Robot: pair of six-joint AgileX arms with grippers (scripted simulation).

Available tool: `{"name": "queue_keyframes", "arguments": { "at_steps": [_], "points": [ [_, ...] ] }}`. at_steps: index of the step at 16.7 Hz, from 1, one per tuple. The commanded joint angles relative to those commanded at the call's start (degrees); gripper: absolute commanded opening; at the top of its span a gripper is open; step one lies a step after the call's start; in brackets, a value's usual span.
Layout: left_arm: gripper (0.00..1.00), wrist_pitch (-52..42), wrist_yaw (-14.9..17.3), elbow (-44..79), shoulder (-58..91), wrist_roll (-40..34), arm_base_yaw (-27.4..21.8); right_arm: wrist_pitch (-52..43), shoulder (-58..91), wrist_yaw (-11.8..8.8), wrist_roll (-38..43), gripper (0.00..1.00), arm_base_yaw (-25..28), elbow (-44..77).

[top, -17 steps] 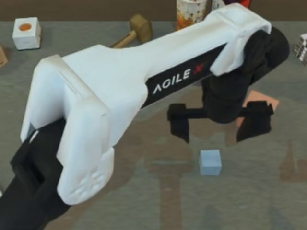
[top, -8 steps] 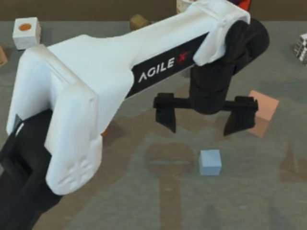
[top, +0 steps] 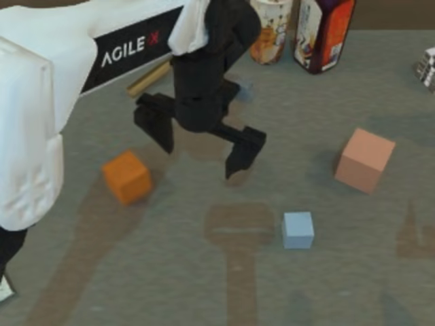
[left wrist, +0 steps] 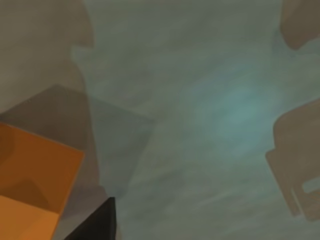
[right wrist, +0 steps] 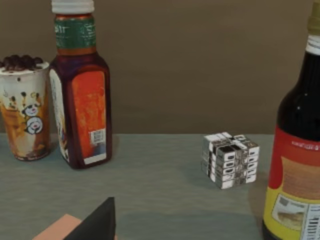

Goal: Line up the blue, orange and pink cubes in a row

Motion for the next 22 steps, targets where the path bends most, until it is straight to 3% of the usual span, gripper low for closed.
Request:
{"name": "queue_keyframes", "arguments": {
  "at_steps": [4, 8, 17, 22],
  "points": [
    [1.0, 3.32, 0.43, -8.58, -4.58, 21.13, 7.87, 0.0, 0.0, 0.0, 0.0, 1.0, 0.0, 0.0],
    [1.0, 6.43, 0.52, -14.57, -8.75, 33.73, 13.65, 0.0, 0.0, 0.0, 0.0, 1.0, 0.0, 0.0],
    [1.0, 8.28, 0.5, -16.63, -9.59, 36.72, 15.11, 0.0, 0.0, 0.0, 0.0, 1.0, 0.0, 0.0],
    [1.0, 17.52, 0.55, -22.35, -6.25, 36.83, 15.29, 0.0, 0.0, 0.0, 0.0, 1.0, 0.0, 0.0]
  ]
}}
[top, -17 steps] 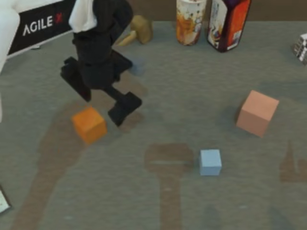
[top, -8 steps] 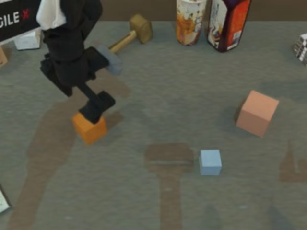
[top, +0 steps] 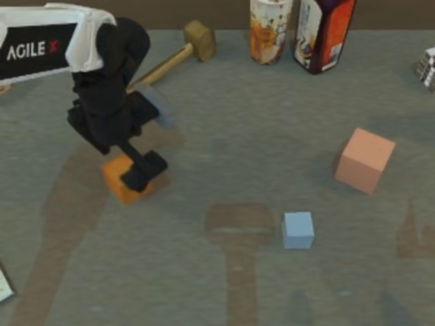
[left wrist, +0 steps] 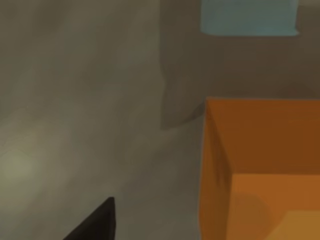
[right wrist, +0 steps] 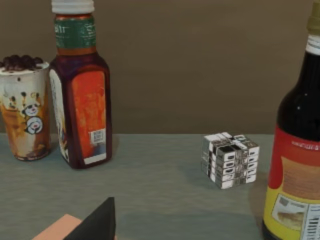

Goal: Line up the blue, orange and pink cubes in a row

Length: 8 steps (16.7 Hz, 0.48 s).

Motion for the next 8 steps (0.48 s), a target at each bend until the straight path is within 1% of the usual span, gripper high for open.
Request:
{"name": "queue_keyframes", "arguments": {
  "at_steps": [4, 8],
  "points": [
    [1.0, 6.86, 0.03, -4.23, 2.63, 0.14, 0.1, 0.0, 0.0, 0.0, 0.0, 1.0, 0.0, 0.0],
    [1.0, 7.37, 0.03, -4.57, 2.84, 0.16, 0.11, 0.0, 0.0, 0.0, 0.0, 1.0, 0.0, 0.0]
  ]
}}
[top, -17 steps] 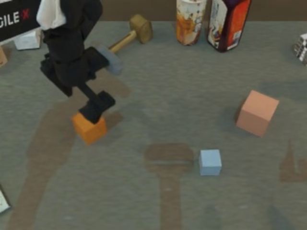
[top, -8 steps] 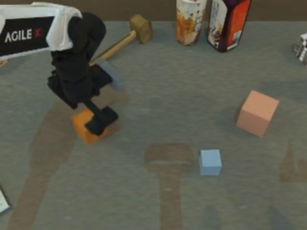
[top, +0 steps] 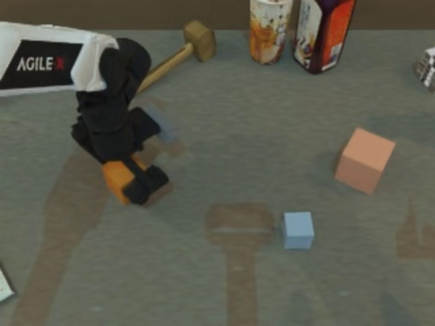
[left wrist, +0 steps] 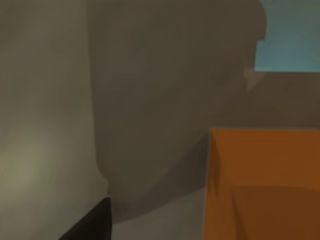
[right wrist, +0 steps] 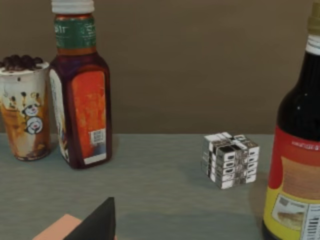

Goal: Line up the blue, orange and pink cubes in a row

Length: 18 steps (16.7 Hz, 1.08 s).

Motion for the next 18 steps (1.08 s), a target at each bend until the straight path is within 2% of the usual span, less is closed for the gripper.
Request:
{"name": "queue_keyframes", "arguments": {
  "at_steps": [13, 18],
  "points": [
    [0.02, 0.0, 0.0, 0.0, 0.0, 0.0, 0.0, 0.0, 0.0, 0.0, 0.0, 1.0, 0.0, 0.0],
    [0.0, 0.0, 0.0, 0.0, 0.0, 0.0, 0.0, 0.0, 0.0, 0.0, 0.0, 1.0, 0.0, 0.0]
  ]
}}
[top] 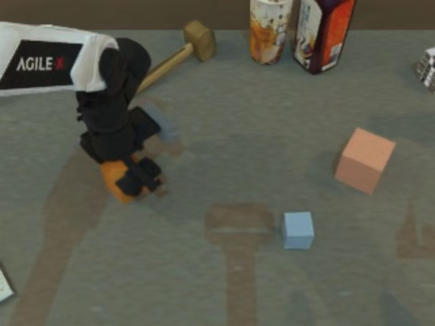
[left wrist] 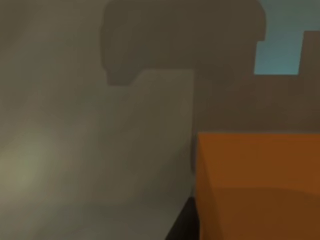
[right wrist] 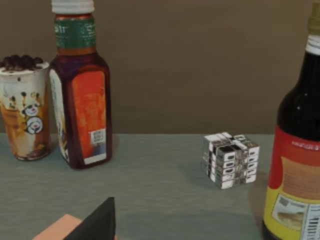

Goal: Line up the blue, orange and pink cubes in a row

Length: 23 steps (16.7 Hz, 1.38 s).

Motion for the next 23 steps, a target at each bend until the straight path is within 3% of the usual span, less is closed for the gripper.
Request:
{"name": "queue_keyframes", "arguments": {
  "at_steps": [6, 13, 18, 20, 23],
  "points": [
    [0.0, -1.75, 0.67, 1.04, -1.82, -0.22, -0.17, 0.0, 0.0, 0.0, 0.0, 1.0, 0.0, 0.0],
    [0.0, -13.76, 0.57, 8.28, -6.39, -0.46, 0.88, 0.0, 0.0, 0.0, 0.0, 1.0, 0.0, 0.0],
    [0.0, -14.22, 0.55, 8.61, -6.46, -0.28, 0.47, 0.0, 0.0, 0.0, 0.0, 1.0, 0.0, 0.0],
    [0.0, -14.75, 0.62, 9.5, -6.16, 0.78, -1.6, 0.0, 0.0, 0.0, 0.0, 1.0, 0.0, 0.0],
    [0.0, -16.4, 0.72, 11.8, -5.34, 3.8, -8.45, 0.0, 0.0, 0.0, 0.0, 1.0, 0.0, 0.0]
  ]
}}
